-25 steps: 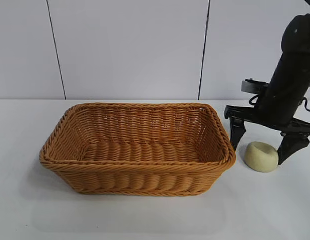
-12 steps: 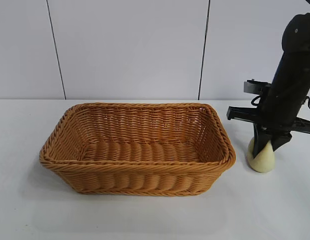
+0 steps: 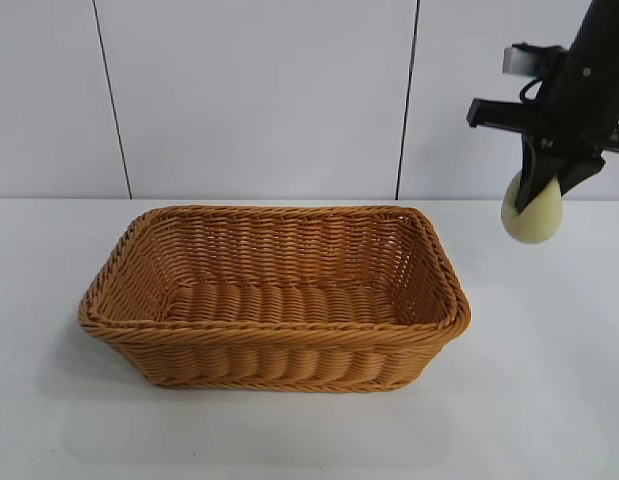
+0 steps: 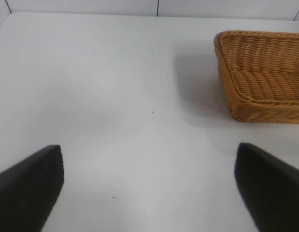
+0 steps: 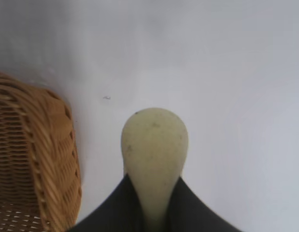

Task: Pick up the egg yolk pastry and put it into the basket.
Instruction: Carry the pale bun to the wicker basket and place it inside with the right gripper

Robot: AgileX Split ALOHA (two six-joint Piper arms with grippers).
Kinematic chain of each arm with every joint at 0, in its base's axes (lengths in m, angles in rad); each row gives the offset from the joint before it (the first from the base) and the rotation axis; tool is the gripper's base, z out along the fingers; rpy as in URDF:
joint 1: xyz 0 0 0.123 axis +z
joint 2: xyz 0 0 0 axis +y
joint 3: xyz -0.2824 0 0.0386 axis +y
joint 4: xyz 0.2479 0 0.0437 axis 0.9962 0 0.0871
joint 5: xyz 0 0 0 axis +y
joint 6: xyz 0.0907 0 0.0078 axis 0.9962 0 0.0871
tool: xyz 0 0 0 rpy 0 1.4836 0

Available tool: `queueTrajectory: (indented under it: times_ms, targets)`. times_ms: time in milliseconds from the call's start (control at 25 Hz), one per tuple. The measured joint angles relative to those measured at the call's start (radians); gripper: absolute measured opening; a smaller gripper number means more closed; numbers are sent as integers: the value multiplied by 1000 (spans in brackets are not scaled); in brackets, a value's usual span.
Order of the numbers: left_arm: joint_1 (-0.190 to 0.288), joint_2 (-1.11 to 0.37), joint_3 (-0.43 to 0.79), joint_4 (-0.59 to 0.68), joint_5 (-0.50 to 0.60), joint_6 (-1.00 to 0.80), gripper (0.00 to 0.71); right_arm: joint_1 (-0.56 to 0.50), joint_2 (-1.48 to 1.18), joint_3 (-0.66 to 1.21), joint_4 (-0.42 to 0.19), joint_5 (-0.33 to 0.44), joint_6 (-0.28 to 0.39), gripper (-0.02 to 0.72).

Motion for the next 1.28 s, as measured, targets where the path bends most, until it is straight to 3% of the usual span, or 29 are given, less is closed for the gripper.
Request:
queueTrajectory:
  times_ms: [160,600,960,1280]
  targets:
    - [0,0,0,0,0,0,689,40,-8,-57,-9,53,-10,39]
    - [0,0,0,0,0,1,689,300,-8,-136,-5,49,-9,36]
    - [0,0,0,0,0,1,689,458,21,-139,0,-44,40,36]
    - [0,0,0,0,0,1,689,544,157,-139,26,-176,55,36]
